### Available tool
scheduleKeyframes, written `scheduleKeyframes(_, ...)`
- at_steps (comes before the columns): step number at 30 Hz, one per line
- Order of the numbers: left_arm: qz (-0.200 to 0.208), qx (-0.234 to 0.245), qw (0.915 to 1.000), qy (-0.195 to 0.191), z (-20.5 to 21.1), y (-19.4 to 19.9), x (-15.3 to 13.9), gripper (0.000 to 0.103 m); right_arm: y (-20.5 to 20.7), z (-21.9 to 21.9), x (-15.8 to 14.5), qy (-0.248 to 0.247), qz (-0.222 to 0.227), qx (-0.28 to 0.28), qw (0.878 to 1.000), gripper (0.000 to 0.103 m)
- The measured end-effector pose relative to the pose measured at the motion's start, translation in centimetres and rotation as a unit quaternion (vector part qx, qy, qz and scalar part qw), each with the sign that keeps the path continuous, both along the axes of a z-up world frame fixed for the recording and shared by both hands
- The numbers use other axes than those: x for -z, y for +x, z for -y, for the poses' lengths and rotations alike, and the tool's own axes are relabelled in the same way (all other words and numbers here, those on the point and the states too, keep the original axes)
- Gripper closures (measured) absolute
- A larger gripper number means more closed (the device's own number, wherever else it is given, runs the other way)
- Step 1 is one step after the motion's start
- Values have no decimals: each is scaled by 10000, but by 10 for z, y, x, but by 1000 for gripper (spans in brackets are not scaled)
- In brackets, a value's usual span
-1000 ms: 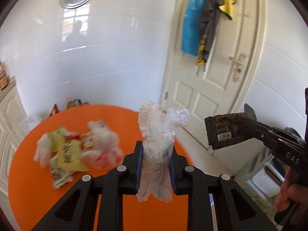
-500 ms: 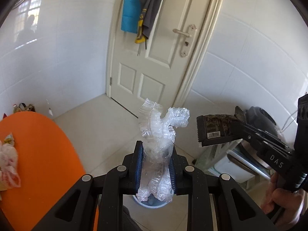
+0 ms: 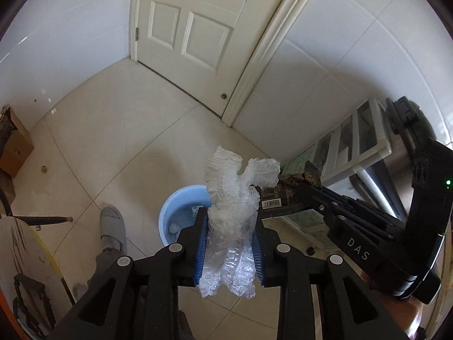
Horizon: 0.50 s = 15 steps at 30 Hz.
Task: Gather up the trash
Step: 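Carry the wrap and black wrapper to the blue bin and release both, then return both tools to the orange table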
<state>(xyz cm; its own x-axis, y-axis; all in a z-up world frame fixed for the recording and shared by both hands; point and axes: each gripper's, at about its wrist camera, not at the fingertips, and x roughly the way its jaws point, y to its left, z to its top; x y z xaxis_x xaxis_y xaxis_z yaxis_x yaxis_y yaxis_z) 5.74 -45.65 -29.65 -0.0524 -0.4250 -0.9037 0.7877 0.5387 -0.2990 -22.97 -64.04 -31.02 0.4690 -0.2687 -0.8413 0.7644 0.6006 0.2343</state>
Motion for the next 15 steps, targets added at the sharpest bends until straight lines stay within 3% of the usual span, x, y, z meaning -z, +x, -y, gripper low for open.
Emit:
scheduleKeyframes(1,12,1,9999,105,6,6,8,68,0,5,8,69,-17,62,10000,88)
scheduleKeyframes(3,51,-27,9996,293,19,15,24,37,2,14,27,327,-57,127,9994,87)
scheduleKeyframes(7,151,-144,9985,509,26,35,34,18,0,21,42,492,-61,243,9985,81)
scheduleKeyframes(8,162,-164,9983,535,28,35,35,18,-1,22,44,529,-39,273,9982,75)
scheduleKeyframes(9,197,-197,9980,574,29,39,36,18,-2,23,45,544,-21,314,9980,53)
scheduleKeyframes(10,254,-237,9975,623,30,42,36,18,-3,22,44,517,-6,352,9980,25)
scheduleKeyframes(12,351,-307,9968,643,30,45,34,18,-4,20,40,423,83,431,9981,0)
scheduleKeyframes(15,606,-427,9953,625,30,45,29,16,-4,16,35,391,64,511,9979,0)
